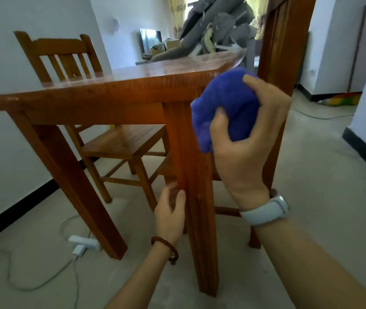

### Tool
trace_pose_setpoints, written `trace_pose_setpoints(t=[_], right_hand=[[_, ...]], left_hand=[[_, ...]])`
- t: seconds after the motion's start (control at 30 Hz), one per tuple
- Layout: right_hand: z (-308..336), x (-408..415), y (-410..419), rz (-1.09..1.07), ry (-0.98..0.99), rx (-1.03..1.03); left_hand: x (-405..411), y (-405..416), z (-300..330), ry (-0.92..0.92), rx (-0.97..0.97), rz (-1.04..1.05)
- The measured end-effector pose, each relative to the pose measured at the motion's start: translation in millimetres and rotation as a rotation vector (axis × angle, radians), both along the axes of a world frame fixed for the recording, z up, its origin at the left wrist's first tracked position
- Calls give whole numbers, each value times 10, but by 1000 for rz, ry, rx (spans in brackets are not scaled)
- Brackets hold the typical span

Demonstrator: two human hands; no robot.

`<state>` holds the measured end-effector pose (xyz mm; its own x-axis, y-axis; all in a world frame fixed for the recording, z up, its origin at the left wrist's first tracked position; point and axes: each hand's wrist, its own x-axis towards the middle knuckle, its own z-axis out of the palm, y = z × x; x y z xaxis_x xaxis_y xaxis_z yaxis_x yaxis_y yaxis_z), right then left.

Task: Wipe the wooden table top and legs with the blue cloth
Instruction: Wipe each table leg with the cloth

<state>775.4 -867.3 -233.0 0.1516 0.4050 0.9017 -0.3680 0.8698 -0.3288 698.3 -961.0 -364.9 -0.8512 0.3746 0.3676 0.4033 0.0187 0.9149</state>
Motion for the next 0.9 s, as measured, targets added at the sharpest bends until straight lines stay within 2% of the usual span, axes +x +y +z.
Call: trace_pose_setpoints(t=[0.07,0.17,0.2,0.33,0.4,0.5,0.6,0.63,0.8,0.9], right_hand=[[-78,-92,-127,-58,-112,25],[-354,-133,-223,-60,-493,82],[-408,-99,-246,-60,-525,77],[-154,55,-275,-89,-221,65],[88,79,-251,-137,-130,60],[186,75,-292,-180,-245,34],[-47,130,-268,-90,-459,-67],[-103,181,-229,-64,-469,-104],[183,375,-94,-152,-198,-160],[412,262,-255,-161,-220,-54]], left_hand=[[-31,-16,17,-9,-8,-15],[-54,-26,30,-33,5,-45],[-61,-42,31,-39,5,-54],[-104,-103,72,-35,-31,-116],[-112,-118,88,-33,-46,-129],[-125,-121,119,-24,-53,-114],[-117,-130,150,-16,-51,-122],[-113,-133,151,-13,-55,-127],[-62,-93,190,58,34,-107],[17,-42,285,170,29,-66]])
